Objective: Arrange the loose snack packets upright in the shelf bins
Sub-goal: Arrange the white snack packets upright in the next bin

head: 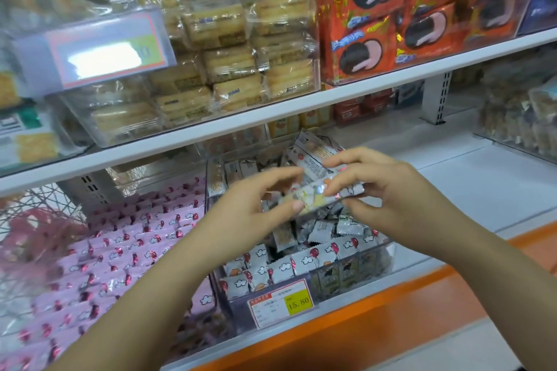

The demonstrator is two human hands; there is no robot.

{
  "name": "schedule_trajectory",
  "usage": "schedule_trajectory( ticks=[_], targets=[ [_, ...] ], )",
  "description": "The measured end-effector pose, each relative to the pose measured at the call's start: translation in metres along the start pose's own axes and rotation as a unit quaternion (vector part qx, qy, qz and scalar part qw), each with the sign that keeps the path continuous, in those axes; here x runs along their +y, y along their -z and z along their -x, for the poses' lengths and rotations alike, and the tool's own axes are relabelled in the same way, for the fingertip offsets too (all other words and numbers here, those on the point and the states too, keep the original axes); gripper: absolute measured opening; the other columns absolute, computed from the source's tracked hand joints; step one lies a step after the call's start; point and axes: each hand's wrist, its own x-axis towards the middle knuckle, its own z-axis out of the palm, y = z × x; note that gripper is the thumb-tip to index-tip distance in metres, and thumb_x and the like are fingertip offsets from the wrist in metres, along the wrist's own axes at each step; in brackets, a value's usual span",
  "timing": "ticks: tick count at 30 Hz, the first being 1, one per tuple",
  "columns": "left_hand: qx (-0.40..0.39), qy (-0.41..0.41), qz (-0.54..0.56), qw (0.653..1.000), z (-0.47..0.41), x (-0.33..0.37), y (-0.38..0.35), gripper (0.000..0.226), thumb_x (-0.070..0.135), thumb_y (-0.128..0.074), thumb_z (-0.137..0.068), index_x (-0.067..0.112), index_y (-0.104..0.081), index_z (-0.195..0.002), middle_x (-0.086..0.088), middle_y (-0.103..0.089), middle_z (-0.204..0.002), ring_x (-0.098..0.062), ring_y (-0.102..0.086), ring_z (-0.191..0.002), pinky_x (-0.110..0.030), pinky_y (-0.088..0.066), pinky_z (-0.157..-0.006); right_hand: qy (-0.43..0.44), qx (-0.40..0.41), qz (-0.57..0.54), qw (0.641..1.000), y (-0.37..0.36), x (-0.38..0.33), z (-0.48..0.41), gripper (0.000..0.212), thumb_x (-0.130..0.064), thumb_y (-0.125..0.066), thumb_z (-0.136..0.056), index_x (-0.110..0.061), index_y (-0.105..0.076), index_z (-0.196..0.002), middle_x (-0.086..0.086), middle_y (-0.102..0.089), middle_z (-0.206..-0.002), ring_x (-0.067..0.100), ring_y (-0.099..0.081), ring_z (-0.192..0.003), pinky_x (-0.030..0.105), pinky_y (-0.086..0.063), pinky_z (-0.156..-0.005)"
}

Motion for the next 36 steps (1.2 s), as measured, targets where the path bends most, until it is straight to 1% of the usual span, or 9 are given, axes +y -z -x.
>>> schedule_trajectory(
  ticks=[3, 8, 12, 16, 19, 23, 28, 33, 36],
  targets=[
    [-0.02, 0.001, 0.004, 1.0, 0.004, -0.003, -0.002, 0.045, 0.028, -0.067, -0.087, 0.035, -0.055, -0.129, 0.025, -0.06, -0.118, 0.011, -0.054, -0.106, -0.008, -0.041, -0.092, 0.015, -0.008, -0.048, 0.999, -0.013, -0.006, -0.005, 0.048, 0.015, -0.057, -0.081, -0.032, -0.068, -0.084, -0.013, -0.056, -0.111, 0.0, -0.057, -0.103, 0.012, -0.049, -0.08],
    [-0.005, 0.009, 0.042, 0.999, 0.01, -0.012, -0.001, 0.045, 0.029, -0.068, -0.085, 0.041, -0.051, -0.125, 0.012, -0.061, -0.114, -0.008, -0.062, -0.098, -0.037, -0.051, -0.09, -0.017, -0.004, -0.121, 0.992, -0.023, -0.011, -0.01, 0.047, 0.015, -0.054, -0.084, -0.029, -0.071, -0.085, -0.015, -0.057, -0.116, -0.004, -0.056, -0.108, 0.01, -0.048, -0.084],
    [0.035, 0.001, 0.005, 0.999, 0.015, -0.015, 0.002, 0.057, 0.035, -0.066, -0.085, 0.06, -0.032, -0.124, 0.02, -0.059, -0.106, -0.007, -0.062, -0.084, -0.038, -0.053, -0.084, -0.035, -0.008, -0.122, 0.992, -0.028, -0.011, -0.011, 0.035, 0.003, -0.059, -0.087, -0.029, -0.068, -0.096, -0.018, -0.053, -0.124, -0.006, -0.054, -0.111, 0.009, -0.046, -0.088],
    [0.024, 0.036, -0.068, 0.997, 0.027, -0.017, 0.002, 0.079, 0.042, -0.063, -0.086, 0.074, -0.001, -0.125, -0.009, -0.063, -0.088, -0.015, -0.054, -0.065, -0.037, -0.051, -0.075, -0.055, -0.019, -0.024, 0.998, -0.028, 0.0, -0.01, 0.03, -0.01, -0.063, -0.087, -0.036, -0.064, -0.102, -0.024, -0.058, -0.114, -0.005, -0.054, -0.107, 0.014, -0.046, -0.092],
    [0.013, 0.052, -0.048, 0.997, 0.033, -0.023, 0.005, 0.069, 0.045, -0.062, -0.086, 0.065, -0.013, -0.13, 0.004, -0.056, -0.053, -0.009, -0.046, -0.045, -0.024, -0.044, -0.051, -0.075, -0.07, 0.036, 0.994, -0.031, 0.003, -0.007, 0.024, -0.015, -0.063, -0.088, -0.035, -0.065, -0.103, -0.028, -0.059, -0.094, -0.009, -0.055, -0.097, 0.008, -0.045, -0.085],
    [-0.008, 0.079, -0.042, 0.996, 0.034, -0.036, 0.008, 0.055, 0.071, -0.048, -0.073, 0.068, -0.023, -0.122, -0.013, -0.07, -0.097, -0.028, -0.067, -0.086, -0.049, -0.054, -0.082, -0.08, -0.182, 0.118, 0.973, -0.039, 0.005, -0.007, 0.025, -0.027, -0.061, -0.09, -0.028, -0.065, -0.114, -0.018, -0.064, -0.106, -0.006, -0.055, -0.099, 0.015, -0.044, -0.09],
    [-0.029, 0.067, -0.098, 0.993, 0.028, -0.026, 0.009, 0.049, 0.047, -0.058, -0.088, 0.042, -0.035, -0.131, 0.013, -0.053, -0.047, -0.004, -0.041, -0.04, -0.017, -0.03, -0.043, -0.084, -0.205, 0.136, 0.966, -0.041, 0.005, -0.008, 0.03, -0.038, -0.064, -0.087, -0.031, -0.063, -0.115, -0.019, -0.062, -0.111, -0.006, -0.051, -0.101, 0.014, -0.041, -0.091],
    [-0.056, 0.047, -0.128, 0.989, 0.021, -0.019, 0.004, 0.047, 0.031, -0.062, -0.09, 0.031, -0.04, -0.132, 0.034, -0.048, -0.046, 0.011, -0.047, -0.044, -0.009, -0.031, -0.042, -0.085, -0.203, 0.134, 0.966, -0.042, 0.007, -0.008, 0.028, -0.038, -0.065, -0.086, -0.032, -0.064, -0.113, -0.02, -0.061, -0.109, -0.007, -0.051, -0.099, 0.014, -0.041, -0.09],
    [-0.08, 0.052, -0.149, 0.984, 0.019, -0.021, 0.0, 0.045, 0.032, -0.065, -0.088, 0.029, -0.046, -0.129, 0.015, -0.051, -0.048, 0.012, -0.049, -0.049, -0.008, -0.031, -0.044, -0.089, -0.2, 0.132, 0.967, -0.041, 0.008, -0.008, 0.028, -0.038, -0.066, -0.085, -0.031, -0.065, -0.112, -0.02, -0.061, -0.109, -0.006, -0.051, -0.101, 0.016, -0.041, -0.092]
  ],
)
